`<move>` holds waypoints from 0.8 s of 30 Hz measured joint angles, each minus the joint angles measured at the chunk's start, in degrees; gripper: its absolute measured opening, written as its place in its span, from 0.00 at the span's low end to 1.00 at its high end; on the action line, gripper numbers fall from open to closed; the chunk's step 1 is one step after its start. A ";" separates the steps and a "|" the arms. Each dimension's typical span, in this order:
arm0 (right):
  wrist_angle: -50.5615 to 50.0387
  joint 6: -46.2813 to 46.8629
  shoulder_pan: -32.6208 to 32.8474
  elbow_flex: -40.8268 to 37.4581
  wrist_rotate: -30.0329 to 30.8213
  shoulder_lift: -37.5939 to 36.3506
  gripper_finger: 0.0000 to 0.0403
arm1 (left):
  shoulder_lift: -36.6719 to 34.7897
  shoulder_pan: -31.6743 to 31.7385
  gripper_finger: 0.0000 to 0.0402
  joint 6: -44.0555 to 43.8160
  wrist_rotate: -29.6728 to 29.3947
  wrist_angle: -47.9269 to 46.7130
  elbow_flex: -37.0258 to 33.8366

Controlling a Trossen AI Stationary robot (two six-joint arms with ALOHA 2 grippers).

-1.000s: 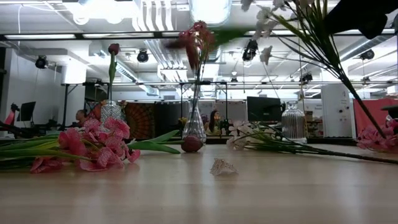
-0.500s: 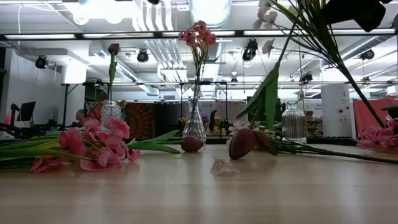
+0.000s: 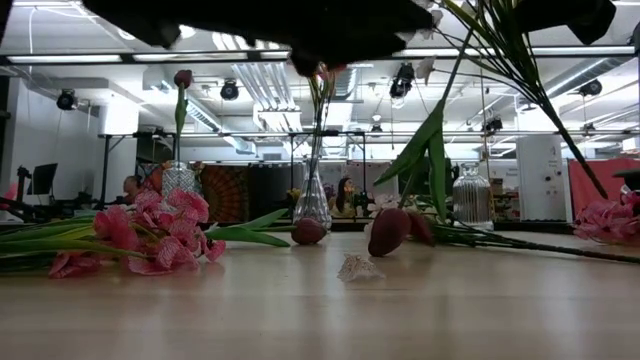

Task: Sort flowers into vase by color
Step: Put the right white flowers into the right transparent vase

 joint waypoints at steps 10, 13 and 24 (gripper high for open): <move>0.04 0.00 0.00 -0.11 0.00 0.00 0.04 | 9.36 2.87 0.63 0.58 -4.03 -0.40 9.70; 0.00 -0.10 0.00 -0.11 0.00 0.00 0.04 | 10.42 3.80 0.61 0.28 -4.00 -2.41 11.12; -0.05 -0.46 0.00 -0.11 0.00 0.00 0.04 | 10.62 4.19 0.18 -0.46 -5.20 -4.31 11.38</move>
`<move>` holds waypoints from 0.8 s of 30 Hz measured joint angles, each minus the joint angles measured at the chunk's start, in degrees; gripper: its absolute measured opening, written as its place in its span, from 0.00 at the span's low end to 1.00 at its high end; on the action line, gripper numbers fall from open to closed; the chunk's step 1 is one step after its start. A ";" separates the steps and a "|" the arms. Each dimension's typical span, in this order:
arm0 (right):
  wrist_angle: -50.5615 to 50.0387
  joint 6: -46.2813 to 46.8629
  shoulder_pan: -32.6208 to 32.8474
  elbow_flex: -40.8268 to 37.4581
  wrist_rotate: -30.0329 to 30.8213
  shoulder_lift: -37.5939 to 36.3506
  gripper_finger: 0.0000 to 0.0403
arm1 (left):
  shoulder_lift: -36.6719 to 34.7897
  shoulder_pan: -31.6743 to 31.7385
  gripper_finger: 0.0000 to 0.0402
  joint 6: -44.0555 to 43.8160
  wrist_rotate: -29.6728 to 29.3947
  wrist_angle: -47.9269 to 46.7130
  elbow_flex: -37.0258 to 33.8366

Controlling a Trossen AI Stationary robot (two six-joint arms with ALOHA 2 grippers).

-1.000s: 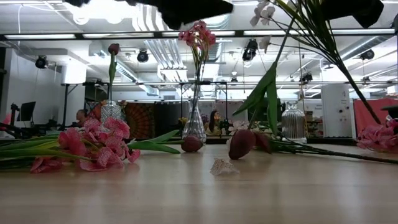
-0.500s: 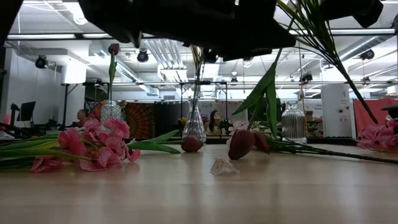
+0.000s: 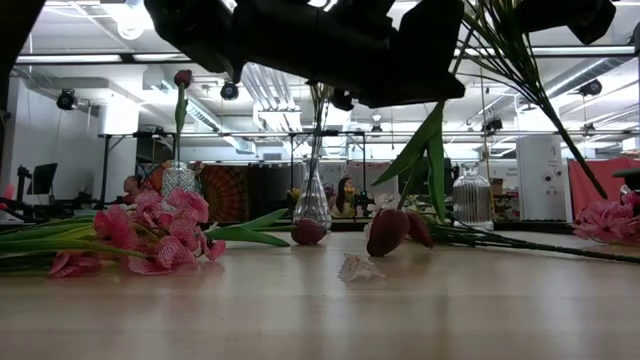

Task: Sort flowers into vase by color
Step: Put the right white flowers into the right transparent vase

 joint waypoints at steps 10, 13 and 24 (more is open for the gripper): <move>-0.11 -2.53 0.00 4.13 -0.04 0.02 0.04 | -0.02 0.11 0.04 0.00 -0.63 0.07 0.24; -0.08 -4.95 0.00 7.34 -0.02 0.02 0.04 | -0.04 0.13 0.02 -0.06 -0.76 0.07 -0.10; -0.67 -19.12 0.00 20.87 0.01 0.02 0.04 | -0.07 0.11 0.01 -0.85 -0.72 -2.26 -0.35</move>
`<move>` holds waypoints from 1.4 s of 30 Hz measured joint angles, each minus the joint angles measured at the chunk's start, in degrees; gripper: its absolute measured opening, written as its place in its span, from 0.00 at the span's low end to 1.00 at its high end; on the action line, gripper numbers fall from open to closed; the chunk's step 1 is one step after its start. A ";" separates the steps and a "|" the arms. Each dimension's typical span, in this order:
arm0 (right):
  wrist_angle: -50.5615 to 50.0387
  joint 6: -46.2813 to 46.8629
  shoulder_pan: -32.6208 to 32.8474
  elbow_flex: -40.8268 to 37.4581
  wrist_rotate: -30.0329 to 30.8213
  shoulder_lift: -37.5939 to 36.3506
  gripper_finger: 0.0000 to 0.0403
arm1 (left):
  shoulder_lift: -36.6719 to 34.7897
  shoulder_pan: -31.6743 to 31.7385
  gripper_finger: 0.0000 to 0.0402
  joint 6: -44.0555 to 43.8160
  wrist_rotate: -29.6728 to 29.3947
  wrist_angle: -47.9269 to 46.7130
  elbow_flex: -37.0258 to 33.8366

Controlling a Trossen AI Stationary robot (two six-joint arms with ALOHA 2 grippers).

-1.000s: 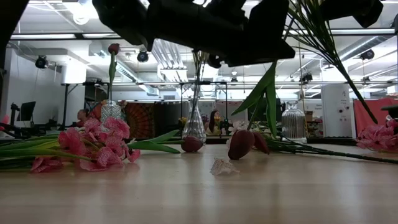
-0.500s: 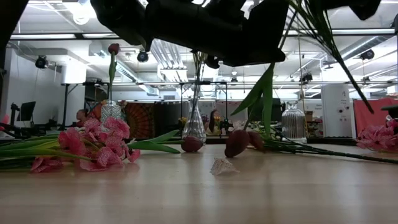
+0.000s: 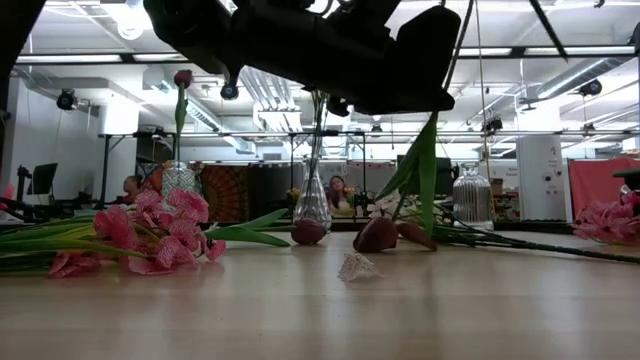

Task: Sort flowers into vase by color
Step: Put the right white flowers into the right transparent vase

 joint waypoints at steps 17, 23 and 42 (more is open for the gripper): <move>-0.03 -10.90 0.00 9.77 0.08 0.00 0.04 | -0.02 0.96 0.08 0.12 2.40 -0.27 0.70; -0.02 -10.98 0.00 9.76 0.05 0.00 0.04 | -0.04 0.96 0.25 0.22 3.48 -0.27 1.62; 0.28 -12.04 -4.03 3.07 7.93 -0.58 0.04 | -23.70 -10.20 0.45 9.98 -5.90 -7.27 -10.08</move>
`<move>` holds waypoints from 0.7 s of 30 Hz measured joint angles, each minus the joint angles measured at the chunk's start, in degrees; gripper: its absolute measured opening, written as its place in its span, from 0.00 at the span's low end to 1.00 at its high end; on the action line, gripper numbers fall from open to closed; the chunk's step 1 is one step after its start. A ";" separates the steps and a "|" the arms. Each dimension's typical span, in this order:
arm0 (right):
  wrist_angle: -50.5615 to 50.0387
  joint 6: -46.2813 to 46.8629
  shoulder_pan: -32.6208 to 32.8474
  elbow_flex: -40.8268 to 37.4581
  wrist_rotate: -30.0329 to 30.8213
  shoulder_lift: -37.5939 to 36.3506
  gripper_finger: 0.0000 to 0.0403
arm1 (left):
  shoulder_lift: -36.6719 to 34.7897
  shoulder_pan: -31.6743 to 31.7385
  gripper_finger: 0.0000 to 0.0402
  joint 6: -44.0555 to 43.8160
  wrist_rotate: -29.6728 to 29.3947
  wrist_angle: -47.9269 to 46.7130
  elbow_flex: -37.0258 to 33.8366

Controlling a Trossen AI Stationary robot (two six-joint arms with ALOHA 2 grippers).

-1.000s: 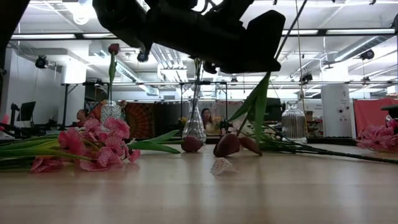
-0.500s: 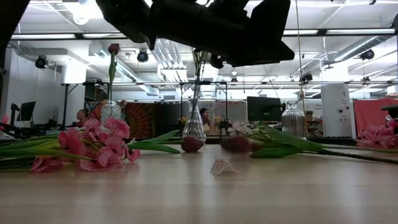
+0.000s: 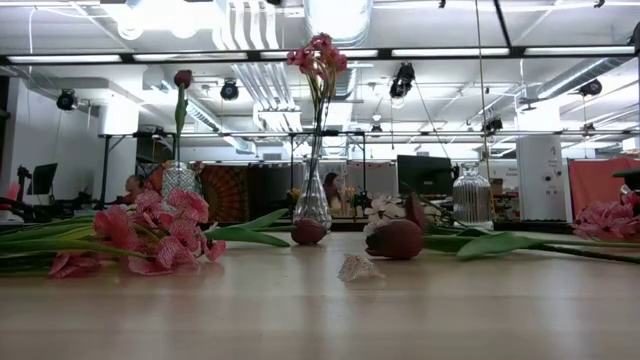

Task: Sort flowers into vase by color
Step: Put the right white flowers into the right transparent vase

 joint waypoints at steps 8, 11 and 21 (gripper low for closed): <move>2.33 3.18 -8.67 -6.50 -5.78 -0.12 0.04 | -19.37 -8.38 0.44 -2.87 -0.05 -4.97 -10.69; 11.82 -1.09 -12.40 -10.69 -10.99 -0.14 0.04 | -24.98 -11.31 0.44 -2.99 -0.19 -5.20 -13.52; 44.10 -21.88 -24.37 -21.61 -23.34 -1.63 0.04 | -36.53 -19.75 0.44 -3.73 -19.04 -6.46 -21.55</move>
